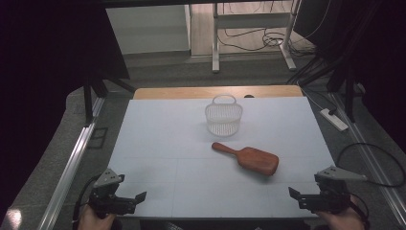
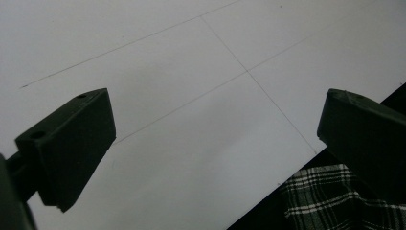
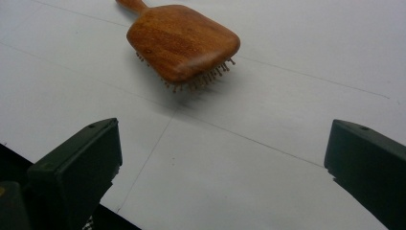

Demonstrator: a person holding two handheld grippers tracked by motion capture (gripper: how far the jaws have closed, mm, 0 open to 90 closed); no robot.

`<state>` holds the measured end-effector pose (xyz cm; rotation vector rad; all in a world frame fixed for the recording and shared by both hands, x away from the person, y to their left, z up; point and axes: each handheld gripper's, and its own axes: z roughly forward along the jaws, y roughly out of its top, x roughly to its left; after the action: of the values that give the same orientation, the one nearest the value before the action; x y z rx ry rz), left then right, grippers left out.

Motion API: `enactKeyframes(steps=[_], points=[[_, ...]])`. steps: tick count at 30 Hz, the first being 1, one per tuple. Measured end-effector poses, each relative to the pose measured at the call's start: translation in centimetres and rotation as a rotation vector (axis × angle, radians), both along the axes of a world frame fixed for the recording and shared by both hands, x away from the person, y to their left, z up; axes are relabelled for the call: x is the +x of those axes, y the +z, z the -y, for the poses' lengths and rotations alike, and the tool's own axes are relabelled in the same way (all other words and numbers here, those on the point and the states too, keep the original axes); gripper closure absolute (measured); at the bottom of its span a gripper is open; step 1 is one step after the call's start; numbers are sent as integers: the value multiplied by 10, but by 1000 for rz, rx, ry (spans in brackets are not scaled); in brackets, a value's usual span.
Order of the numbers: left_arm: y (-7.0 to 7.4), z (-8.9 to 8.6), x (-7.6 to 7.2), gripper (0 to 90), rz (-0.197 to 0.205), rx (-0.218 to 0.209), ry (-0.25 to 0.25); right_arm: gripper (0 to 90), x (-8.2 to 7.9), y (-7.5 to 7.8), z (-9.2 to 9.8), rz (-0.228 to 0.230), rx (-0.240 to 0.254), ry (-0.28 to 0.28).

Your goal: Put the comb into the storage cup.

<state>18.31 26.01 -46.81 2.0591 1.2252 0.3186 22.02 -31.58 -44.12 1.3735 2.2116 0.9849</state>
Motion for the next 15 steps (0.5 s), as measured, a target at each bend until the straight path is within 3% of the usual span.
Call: enactKeyframes(steps=[8, 15], points=[[1, 0, -1, 2, 10, 2, 12, 0, 2, -1, -1, -21, -3, 14], [1, 0, -1, 0, 23, 18, 22, 0, 5, -2, -6, -44, -40, 38]])
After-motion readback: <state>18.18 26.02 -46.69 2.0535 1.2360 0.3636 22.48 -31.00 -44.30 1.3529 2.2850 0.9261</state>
